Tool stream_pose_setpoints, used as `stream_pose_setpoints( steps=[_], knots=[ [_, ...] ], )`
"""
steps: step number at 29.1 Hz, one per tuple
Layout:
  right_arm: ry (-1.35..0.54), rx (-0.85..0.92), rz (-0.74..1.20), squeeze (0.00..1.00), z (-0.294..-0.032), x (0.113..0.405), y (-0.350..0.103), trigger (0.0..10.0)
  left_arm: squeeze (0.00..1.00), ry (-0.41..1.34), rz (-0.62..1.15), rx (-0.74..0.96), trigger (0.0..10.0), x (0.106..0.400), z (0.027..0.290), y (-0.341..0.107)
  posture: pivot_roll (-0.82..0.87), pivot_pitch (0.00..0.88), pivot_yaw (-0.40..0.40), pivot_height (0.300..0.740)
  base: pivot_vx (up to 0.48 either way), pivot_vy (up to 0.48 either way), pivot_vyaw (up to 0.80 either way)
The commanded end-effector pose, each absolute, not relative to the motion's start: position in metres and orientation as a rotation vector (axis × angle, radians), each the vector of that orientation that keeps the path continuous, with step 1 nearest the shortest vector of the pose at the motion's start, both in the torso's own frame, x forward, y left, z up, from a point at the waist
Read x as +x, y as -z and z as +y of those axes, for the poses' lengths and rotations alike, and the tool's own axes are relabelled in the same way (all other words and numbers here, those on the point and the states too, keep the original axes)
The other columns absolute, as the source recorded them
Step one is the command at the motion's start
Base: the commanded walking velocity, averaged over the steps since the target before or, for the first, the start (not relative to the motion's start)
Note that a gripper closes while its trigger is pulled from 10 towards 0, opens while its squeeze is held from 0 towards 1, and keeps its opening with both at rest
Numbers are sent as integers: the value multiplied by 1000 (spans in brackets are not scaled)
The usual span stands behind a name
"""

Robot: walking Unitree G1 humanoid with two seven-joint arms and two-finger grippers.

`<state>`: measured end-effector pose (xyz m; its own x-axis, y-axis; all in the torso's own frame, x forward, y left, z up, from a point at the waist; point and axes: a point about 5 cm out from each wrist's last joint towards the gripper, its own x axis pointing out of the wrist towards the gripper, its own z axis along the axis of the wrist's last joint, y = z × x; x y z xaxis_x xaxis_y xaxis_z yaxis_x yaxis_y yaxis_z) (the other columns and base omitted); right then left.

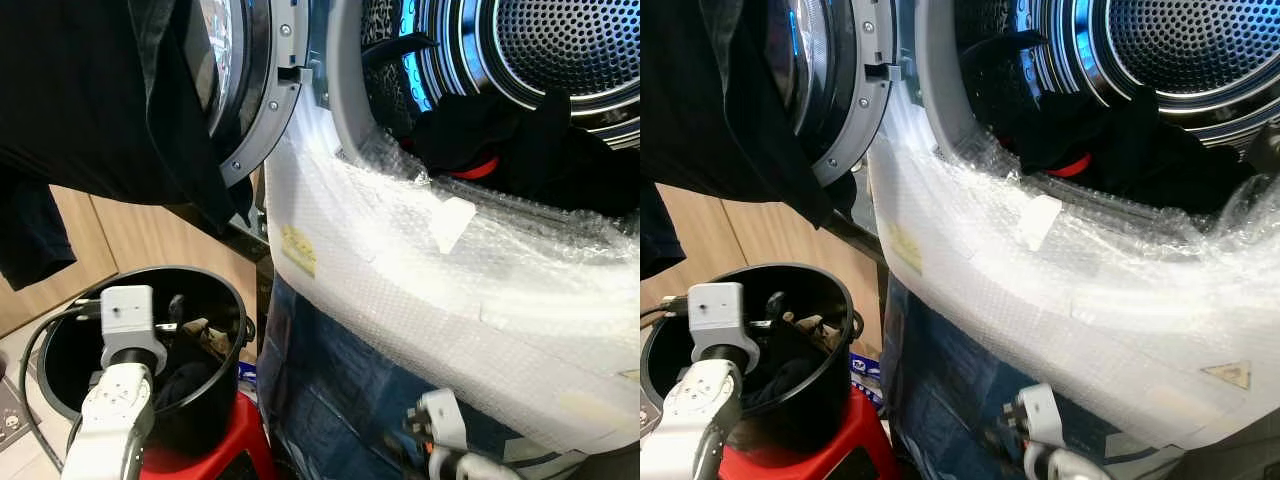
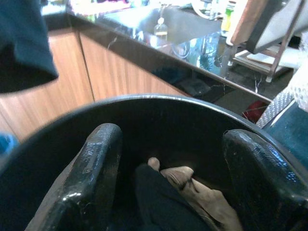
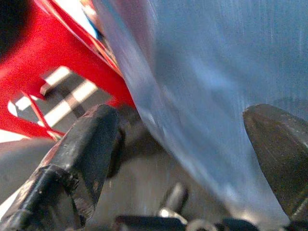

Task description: Clothes washing

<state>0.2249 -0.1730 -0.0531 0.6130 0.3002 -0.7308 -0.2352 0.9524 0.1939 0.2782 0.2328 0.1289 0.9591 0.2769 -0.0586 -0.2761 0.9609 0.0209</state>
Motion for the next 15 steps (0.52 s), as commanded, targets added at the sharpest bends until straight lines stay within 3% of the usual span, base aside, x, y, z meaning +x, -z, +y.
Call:
stream_pose_setpoints(
  steps=[1,9,15],
  knots=[
    [-276,76,875,1000,-175,222,57,10000,0,-301,62,-33,10000,278,232,-131,226,4,-43,740,0,0,0],
    [-254,34,1036,1000,-176,187,81,10000,0,-391,81,-119,10000,271,241,-126,234,0,-43,740,0,0,0],
    [-252,-121,1134,1000,-178,168,92,10000,0,-452,127,-191,10000,268,252,-116,243,0,-46,740,0,0,0]
  ],
)
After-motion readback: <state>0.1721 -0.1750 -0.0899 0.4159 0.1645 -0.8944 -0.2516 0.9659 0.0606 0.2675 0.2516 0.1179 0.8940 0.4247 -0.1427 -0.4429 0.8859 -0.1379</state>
